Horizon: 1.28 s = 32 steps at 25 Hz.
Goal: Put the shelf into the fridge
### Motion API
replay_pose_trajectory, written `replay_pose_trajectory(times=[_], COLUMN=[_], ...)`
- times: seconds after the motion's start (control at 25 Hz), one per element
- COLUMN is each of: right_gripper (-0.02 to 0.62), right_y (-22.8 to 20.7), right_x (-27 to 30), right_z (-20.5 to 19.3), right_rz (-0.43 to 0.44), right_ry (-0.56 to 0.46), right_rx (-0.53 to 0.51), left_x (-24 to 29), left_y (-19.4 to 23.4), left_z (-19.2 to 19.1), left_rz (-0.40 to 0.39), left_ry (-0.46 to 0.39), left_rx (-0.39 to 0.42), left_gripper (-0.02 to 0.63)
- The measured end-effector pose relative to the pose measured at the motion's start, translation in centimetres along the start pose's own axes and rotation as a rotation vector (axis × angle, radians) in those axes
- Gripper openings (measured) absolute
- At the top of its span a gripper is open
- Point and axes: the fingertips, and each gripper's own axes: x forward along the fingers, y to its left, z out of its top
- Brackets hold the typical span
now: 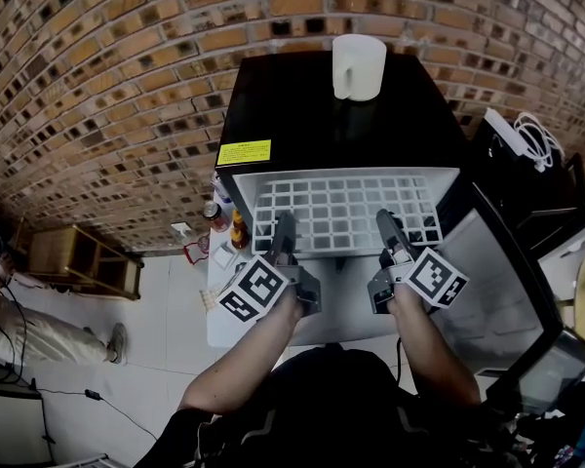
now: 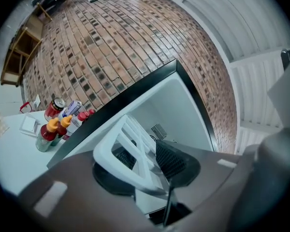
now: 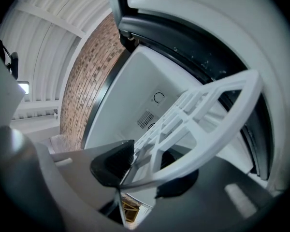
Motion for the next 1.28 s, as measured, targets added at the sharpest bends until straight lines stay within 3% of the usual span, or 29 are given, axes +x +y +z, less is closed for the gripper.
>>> replay_pose_trajectory(times=[0.36, 0.64, 0.88, 1.12, 1.28], right_gripper=[0.146, 0.147, 0.149, 0.149, 0.149], right_y=[-0.6, -1.1, -1.5, -1.9, -2.1], right_x=[1.8, 3.1, 4.5, 5.6, 6.3], right_z=[0.6, 1.2, 1.7, 2.1, 2.4], right_rz=[-0.011, -0.016, -0.022, -0.026, -0.032], right_ry=[-0.015, -0.028, -0.048, -0.048, -0.049], right_rx=[0.012, 0.003, -0.007, -0.002, -0.001], left_x=[2.0, 3.2, 4.2, 5.8, 6.6], left_y=[0.5, 0.8, 0.9, 1.1, 1.2], left_z=[0.6, 1.7, 2.6, 2.1, 2.3], left_rz=[0.0, 0.064, 0.086, 0.054, 0.065], left_ry=[-0.004, -0.069, -0.106, -0.073, -0.072], left_rx=[-0.019, 0.116, 0.124, 0.059, 0.062], left_gripper=[0.117, 0.144, 0.133, 0.127, 0.129])
